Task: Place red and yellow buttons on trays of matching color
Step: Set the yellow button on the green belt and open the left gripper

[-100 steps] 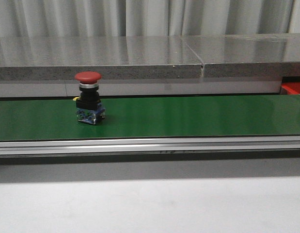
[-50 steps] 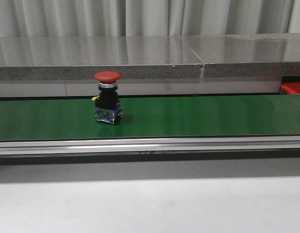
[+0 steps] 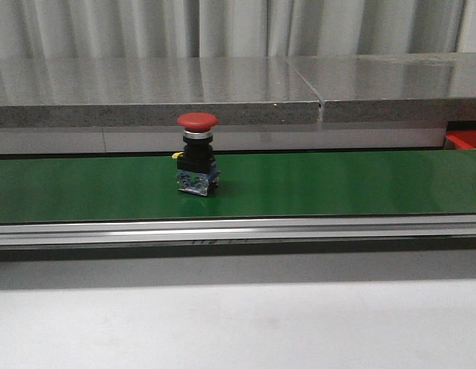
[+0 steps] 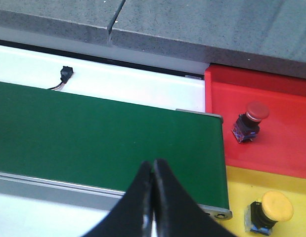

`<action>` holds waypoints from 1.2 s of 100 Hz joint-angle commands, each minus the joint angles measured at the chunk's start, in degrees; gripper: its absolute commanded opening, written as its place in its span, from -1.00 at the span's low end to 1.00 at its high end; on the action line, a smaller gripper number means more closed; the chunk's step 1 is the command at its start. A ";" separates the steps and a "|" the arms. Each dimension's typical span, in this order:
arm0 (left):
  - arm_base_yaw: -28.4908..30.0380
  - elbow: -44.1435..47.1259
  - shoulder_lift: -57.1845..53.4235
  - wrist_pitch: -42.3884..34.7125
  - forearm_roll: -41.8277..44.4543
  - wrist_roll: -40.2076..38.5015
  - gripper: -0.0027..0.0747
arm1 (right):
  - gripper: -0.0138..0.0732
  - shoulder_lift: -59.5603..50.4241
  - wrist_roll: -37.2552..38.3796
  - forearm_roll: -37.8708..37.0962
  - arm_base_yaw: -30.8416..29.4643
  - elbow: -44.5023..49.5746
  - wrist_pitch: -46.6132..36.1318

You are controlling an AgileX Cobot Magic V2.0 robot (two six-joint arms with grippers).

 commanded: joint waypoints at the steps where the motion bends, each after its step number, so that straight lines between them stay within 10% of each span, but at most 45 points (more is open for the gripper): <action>1: -1.21 -1.93 -2.23 -3.66 -0.67 0.04 -0.77 | -0.84 -0.08 -0.60 1.24 0.09 -1.43 -3.68; 58: -1.48 -1.93 2.32 -3.41 -1.09 0.04 -0.74 | -0.84 -0.08 -0.60 1.24 0.09 -1.43 -3.68; 91: -1.48 -1.93 2.32 -2.47 -1.76 3.52 0.59 | -0.84 -0.08 -0.60 1.24 0.09 -1.43 -3.68; 120: -1.48 -4.79 1.55 -1.95 -1.76 6.04 0.68 | -0.84 -0.08 -0.60 1.24 0.09 -1.43 -3.68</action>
